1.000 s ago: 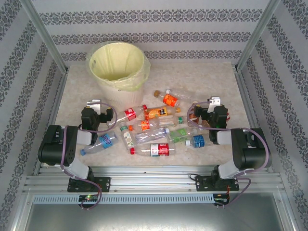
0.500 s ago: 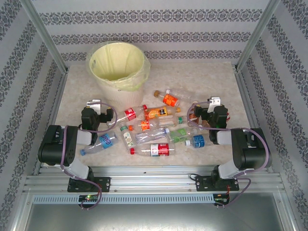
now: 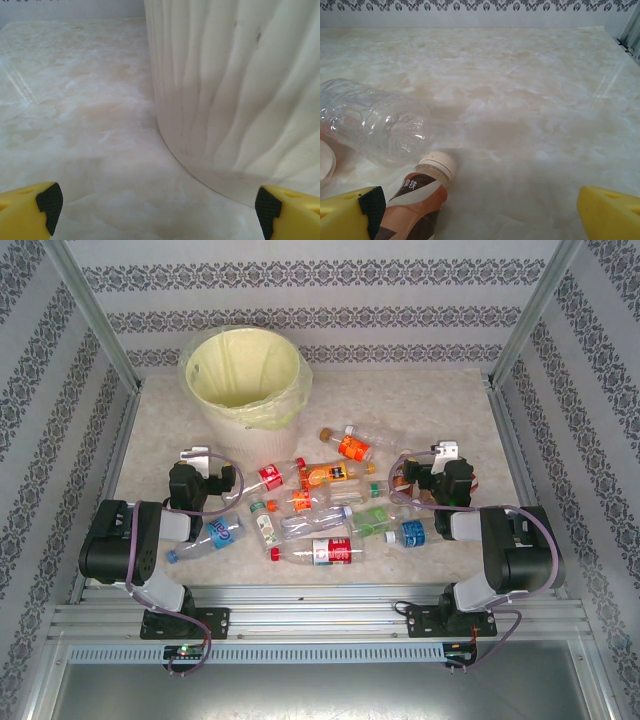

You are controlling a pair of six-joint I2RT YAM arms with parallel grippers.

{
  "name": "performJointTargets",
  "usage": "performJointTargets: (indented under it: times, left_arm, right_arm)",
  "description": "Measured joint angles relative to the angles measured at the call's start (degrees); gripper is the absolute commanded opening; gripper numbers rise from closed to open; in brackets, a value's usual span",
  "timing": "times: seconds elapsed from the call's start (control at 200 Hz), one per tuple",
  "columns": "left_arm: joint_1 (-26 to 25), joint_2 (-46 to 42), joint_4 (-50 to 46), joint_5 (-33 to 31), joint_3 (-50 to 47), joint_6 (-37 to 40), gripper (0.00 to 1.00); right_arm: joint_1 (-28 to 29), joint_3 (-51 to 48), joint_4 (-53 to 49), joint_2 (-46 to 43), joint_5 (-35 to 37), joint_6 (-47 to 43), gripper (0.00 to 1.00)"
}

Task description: Put the plastic bottles in the bin

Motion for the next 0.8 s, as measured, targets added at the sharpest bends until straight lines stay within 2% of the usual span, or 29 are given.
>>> performJointTargets:
  times: [0.4, 0.555, 0.659, 0.799]
  left_arm:
    - [0.0, 0.0, 0.07, -0.68, -0.02, -0.04, 1.0]
    - [0.0, -0.24, 3.85, -1.53, -2.4, -0.48, 1.0]
    - [0.0, -2.97, 2.8, -2.12, -3.3, -0.5, 1.0]
    - [0.0, -10.82, -1.07, -3.74, -3.28, -0.7, 1.0]
  right_arm:
    - [0.0, 0.0, 0.0, 0.0, 0.0, 0.0, 0.98]
    - [0.0, 0.0, -0.46, -0.42, 0.07, 0.02, 0.98]
    - [0.0, 0.0, -3.02, -3.76, 0.63, 0.02, 0.98]
    - [0.52, 0.57, -8.59, -10.73, 1.88, 0.13, 0.98]
